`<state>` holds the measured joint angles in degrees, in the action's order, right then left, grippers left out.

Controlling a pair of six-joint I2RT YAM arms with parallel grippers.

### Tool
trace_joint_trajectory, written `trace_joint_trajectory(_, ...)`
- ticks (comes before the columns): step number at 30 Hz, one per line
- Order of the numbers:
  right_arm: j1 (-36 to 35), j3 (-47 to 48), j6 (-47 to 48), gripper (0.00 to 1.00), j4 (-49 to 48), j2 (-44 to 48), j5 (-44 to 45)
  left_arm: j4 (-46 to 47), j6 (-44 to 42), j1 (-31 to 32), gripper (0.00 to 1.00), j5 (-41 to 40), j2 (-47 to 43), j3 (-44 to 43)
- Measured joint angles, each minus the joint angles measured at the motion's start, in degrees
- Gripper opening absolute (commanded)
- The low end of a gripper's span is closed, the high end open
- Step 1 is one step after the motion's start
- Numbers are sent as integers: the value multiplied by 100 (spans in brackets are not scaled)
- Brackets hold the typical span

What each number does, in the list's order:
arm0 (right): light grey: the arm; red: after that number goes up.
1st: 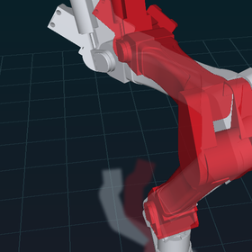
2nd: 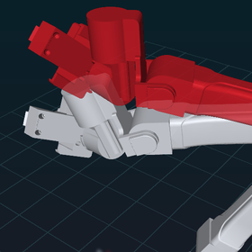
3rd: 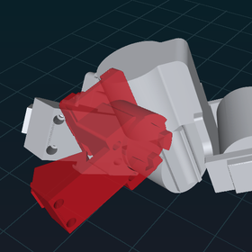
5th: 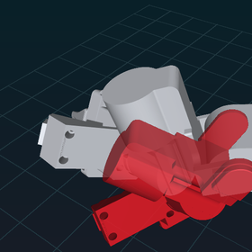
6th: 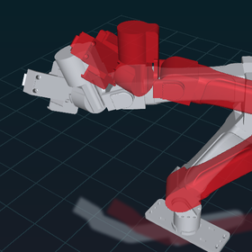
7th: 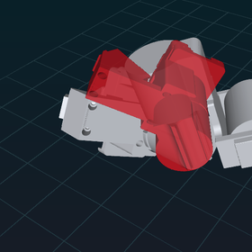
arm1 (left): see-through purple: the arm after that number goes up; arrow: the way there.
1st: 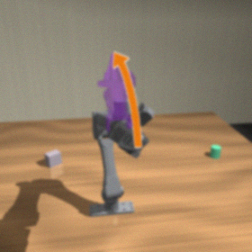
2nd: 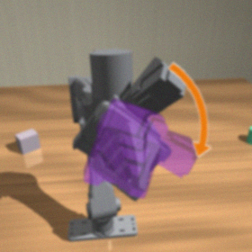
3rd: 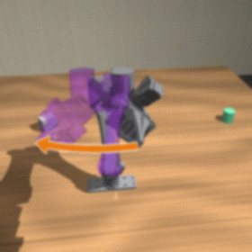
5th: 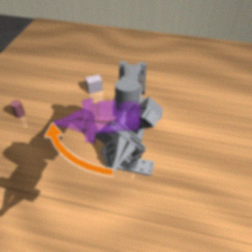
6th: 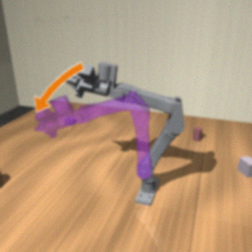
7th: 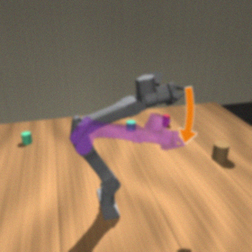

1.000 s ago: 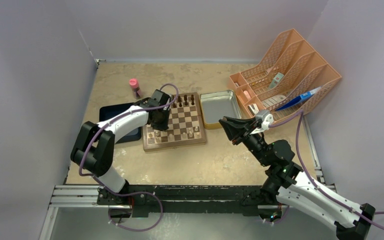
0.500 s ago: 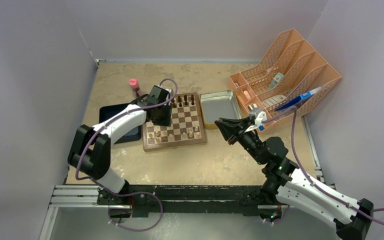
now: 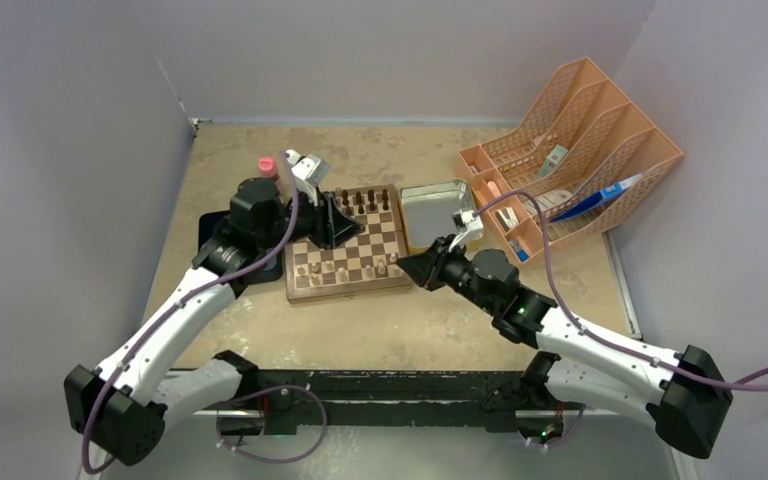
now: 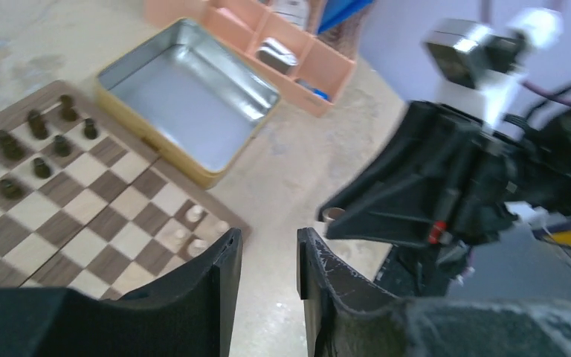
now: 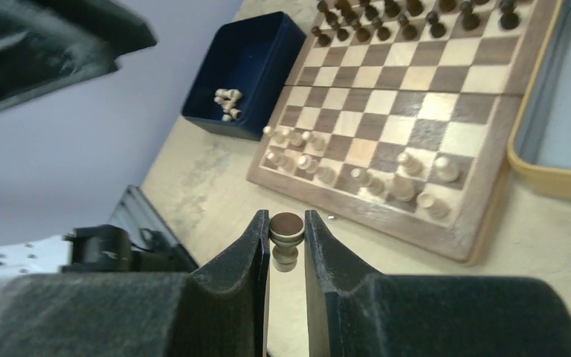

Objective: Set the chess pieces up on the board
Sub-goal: Place the chess piece on the chessboard.

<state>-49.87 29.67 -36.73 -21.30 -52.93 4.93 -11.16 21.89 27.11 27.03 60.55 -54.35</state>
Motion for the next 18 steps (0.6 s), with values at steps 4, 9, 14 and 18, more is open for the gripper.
trace_joint_trajectory(4,7,-9,-927,12,-256,-101,-61,439,262,0,37,592,-533,387)
trace_joint_trajectory(9,11,-24,-2072,14,-1351,-90,72,1392,1237,0,44,940,-1204,1137)
trace_joint_trajectory(14,11,-39,-2782,14,-2542,-140,468,2503,2522,0,47,1176,-1241,1491)
trace_joint_trajectory(18,11,-39,-3176,13,-3331,-400,776,3209,3305,0,47,1394,-863,1493)
